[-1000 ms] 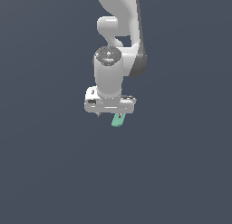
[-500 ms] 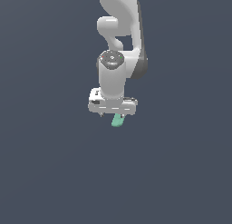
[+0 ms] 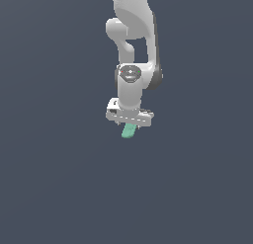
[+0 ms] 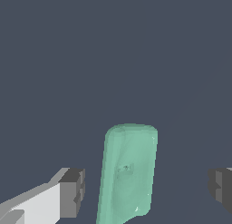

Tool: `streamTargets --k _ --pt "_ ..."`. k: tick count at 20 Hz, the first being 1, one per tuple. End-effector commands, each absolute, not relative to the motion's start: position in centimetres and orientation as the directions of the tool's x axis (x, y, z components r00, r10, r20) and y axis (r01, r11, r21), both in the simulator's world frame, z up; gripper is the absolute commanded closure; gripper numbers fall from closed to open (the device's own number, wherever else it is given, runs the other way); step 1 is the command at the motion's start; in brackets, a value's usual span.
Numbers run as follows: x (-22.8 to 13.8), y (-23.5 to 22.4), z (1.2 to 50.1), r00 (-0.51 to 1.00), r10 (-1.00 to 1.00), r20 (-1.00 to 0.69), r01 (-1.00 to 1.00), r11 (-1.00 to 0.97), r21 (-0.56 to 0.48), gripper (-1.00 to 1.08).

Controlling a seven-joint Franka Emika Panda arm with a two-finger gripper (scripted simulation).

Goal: Pick up the object and move it to a goal position.

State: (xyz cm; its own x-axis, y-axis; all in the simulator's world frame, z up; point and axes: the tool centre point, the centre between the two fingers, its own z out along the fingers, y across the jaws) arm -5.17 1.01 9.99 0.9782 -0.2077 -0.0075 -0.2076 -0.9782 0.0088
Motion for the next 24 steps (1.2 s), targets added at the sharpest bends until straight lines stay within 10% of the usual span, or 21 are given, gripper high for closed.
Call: streamTargets --k 1,24 --pt "-6.2 1.6 8.9 0.97 -0.244 -0.004 -0.243 -0.97 0.005 -0.92" --pt "-8.3 2.6 3.6 0.951 -0.308 0.0 -0.308 -0.951 0.0 -0.92"
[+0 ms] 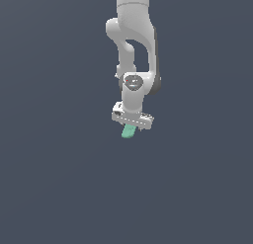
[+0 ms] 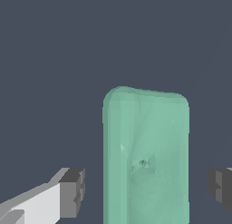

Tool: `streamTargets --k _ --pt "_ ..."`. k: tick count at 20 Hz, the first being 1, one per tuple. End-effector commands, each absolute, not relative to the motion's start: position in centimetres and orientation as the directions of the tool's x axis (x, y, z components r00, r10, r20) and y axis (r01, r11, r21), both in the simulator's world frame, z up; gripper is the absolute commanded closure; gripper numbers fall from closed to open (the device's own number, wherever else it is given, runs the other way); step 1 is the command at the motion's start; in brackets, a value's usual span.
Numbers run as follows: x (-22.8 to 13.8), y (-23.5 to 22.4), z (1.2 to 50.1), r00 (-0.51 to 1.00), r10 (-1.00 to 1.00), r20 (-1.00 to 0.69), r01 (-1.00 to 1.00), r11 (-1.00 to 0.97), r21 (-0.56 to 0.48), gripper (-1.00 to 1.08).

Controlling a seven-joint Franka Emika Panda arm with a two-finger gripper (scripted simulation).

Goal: Pick up the object and move it to a goal position.

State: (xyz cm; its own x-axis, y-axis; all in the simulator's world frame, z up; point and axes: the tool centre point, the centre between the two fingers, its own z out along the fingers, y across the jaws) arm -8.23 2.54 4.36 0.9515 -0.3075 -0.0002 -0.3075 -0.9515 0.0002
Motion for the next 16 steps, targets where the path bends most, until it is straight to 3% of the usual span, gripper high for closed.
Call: streamTargets --k 1,8,9,16 --pt "-8.3 2.5 3.2 0.951 -0.309 0.0 -0.309 -0.951 0.0 -0.92" --pt "-8.2 2.6 1.9 0.951 -0.309 0.0 -0.309 -0.951 0.0 -0.92" --pt "-8.2 2.6 1.9 0.951 -0.309 0.0 -0.309 -0.951 0.0 1.08" --pt "-8.2 2.6 1.9 0.951 -0.309 0.0 -0.309 -0.951 0.0 1.08"
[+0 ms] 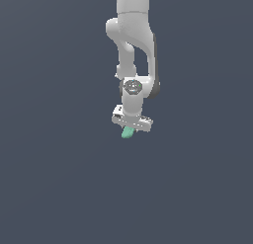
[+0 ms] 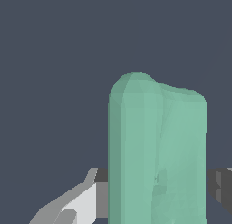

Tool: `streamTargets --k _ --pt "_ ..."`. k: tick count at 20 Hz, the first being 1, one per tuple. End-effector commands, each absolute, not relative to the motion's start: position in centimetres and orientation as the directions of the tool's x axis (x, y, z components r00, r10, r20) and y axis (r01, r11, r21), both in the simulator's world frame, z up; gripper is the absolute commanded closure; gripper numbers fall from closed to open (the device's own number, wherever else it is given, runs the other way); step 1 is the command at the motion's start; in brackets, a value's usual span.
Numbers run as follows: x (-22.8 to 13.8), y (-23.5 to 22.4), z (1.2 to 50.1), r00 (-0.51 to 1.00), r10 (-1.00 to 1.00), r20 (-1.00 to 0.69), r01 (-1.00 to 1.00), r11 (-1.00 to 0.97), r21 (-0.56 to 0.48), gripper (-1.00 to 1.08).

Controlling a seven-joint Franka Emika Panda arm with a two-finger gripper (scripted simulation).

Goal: Pick up the object and move it to a goal position.

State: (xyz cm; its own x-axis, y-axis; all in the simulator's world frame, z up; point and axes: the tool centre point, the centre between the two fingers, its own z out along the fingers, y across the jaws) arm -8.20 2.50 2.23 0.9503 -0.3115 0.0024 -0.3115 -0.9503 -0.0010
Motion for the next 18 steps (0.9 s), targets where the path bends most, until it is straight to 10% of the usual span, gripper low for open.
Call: streamTargets --k 1,18 --pt "-8.2 2.6 1.9 0.951 -0.309 0.0 -0.309 -0.951 0.0 1.08" --pt "-7.1 -4.8 8.4 0.948 -0.319 0.003 -0.319 -0.948 0.0 1.08"
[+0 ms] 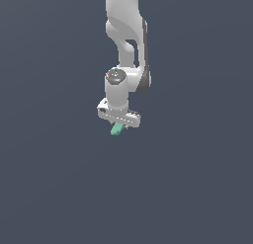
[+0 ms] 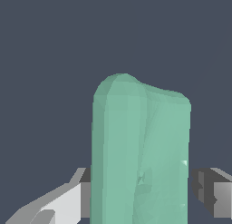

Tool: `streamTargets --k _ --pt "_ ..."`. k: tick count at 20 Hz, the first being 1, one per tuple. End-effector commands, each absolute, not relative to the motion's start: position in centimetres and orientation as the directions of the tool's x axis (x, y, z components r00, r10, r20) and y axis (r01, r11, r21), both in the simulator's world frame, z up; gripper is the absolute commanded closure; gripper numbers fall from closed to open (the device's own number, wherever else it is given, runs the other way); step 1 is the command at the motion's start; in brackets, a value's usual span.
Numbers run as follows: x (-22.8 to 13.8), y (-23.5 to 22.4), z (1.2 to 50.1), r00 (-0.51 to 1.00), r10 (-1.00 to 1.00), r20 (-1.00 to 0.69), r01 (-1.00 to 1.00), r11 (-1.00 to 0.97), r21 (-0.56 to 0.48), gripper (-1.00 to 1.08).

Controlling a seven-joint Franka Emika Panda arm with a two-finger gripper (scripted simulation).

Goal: Pick up the object and move it to a goal position.

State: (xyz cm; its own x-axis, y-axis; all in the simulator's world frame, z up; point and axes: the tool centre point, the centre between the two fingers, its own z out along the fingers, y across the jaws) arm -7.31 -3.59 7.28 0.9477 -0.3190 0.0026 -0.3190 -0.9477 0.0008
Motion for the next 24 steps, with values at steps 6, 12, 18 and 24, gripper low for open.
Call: streamTargets --k 6,12,18,24 --pt "-6.2 -10.0 13.3 0.949 -0.315 0.002 -0.315 -0.949 0.0 1.08" --pt "-5.3 -14.1 17.2 0.95 -0.311 0.001 -0.311 -0.95 -0.001 1.08" --pt "-4.7 -16.4 19.4 0.951 -0.31 0.0 -0.31 -0.951 0.0 1.08" --pt "-4.4 -16.9 19.8 0.951 -0.31 0.0 -0.31 -0.951 0.0 1.08"
